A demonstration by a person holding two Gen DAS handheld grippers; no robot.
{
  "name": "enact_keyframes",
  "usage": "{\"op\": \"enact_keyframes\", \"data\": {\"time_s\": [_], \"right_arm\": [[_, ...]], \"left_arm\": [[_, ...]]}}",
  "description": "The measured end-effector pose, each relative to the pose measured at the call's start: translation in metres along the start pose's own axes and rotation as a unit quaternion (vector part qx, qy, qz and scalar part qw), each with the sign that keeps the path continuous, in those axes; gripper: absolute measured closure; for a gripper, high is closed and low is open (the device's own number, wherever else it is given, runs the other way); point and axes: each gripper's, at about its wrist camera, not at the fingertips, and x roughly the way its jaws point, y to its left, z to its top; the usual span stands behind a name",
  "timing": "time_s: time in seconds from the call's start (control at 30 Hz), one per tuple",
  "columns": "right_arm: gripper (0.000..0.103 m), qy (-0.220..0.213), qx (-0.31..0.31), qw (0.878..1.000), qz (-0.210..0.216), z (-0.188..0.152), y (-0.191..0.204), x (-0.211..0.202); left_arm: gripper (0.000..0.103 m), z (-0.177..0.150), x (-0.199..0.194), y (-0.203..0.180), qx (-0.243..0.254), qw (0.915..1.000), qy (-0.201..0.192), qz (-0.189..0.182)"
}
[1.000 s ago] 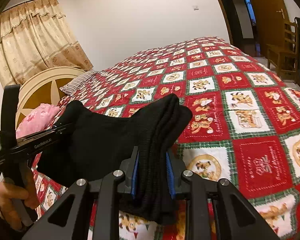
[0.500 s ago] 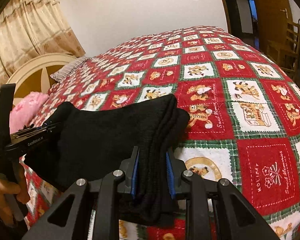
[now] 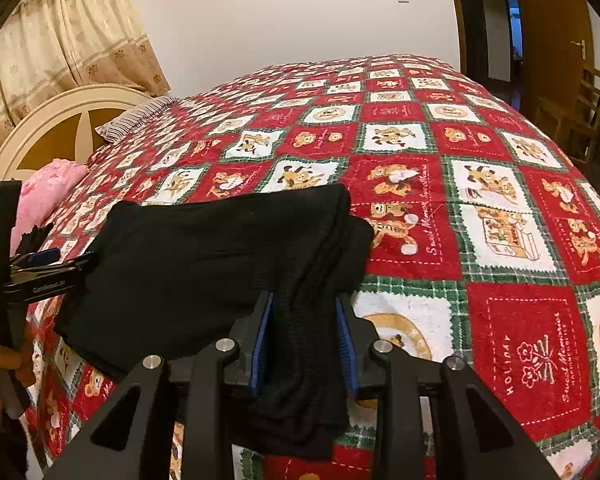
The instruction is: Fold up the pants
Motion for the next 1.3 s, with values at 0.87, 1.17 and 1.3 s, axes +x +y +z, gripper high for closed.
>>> {"op": "enact_keyframes", "data": {"time_s": [0.87, 1.17, 1.3], "right_arm": [[0.074, -0.007, -0.085, 0.995, -0.056, -0.031, 0.039, -0.031], [0.074, -0.007, -0.124, 0.988, -0.092, -0.043, 0.053, -0.031], [0.074, -0.013, -0.146, 0.983, -0.114, -0.047, 0.06, -0.028]], "left_arm": [[0.012, -0.027, -0.03, -0.035, 0.008, 0.9997, -0.021, -0.004], [0.012, -0.047, -0.032, -0.04, 0.009, 0.999, -0.041, 0.014], [0.012, -0.053, -0.03, -0.041, 0.004, 0.998, -0.06, 0.019]]}}
